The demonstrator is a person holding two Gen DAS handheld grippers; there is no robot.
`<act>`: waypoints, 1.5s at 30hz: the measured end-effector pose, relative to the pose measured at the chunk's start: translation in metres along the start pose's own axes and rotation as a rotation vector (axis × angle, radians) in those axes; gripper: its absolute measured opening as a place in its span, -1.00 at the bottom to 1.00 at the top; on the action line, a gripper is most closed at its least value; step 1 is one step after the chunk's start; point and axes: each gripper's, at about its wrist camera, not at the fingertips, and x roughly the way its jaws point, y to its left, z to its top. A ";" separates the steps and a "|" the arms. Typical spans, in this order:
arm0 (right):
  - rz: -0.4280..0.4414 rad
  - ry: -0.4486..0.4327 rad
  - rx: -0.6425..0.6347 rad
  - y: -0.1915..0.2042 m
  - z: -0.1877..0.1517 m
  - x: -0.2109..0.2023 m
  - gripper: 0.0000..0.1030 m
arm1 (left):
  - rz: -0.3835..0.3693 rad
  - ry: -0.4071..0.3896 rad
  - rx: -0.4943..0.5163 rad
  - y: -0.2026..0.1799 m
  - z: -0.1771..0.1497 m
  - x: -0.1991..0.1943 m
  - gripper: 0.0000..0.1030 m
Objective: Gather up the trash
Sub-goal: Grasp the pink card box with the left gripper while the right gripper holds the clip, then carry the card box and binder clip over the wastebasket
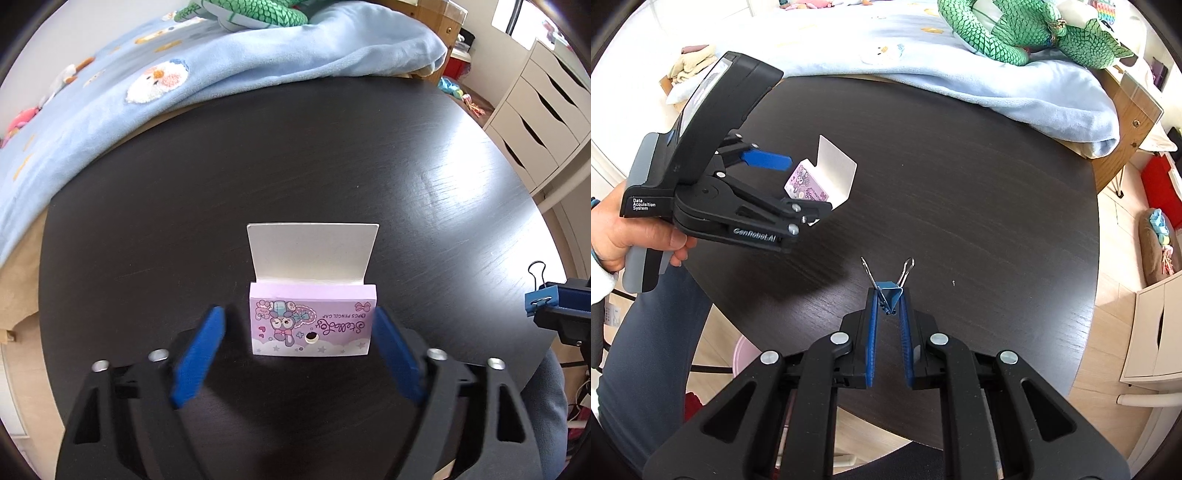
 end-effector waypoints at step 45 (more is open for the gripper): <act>0.016 -0.233 -0.116 0.092 -0.067 -0.100 -0.79 | -0.037 -0.336 0.104 -0.028 -0.147 -0.178 0.22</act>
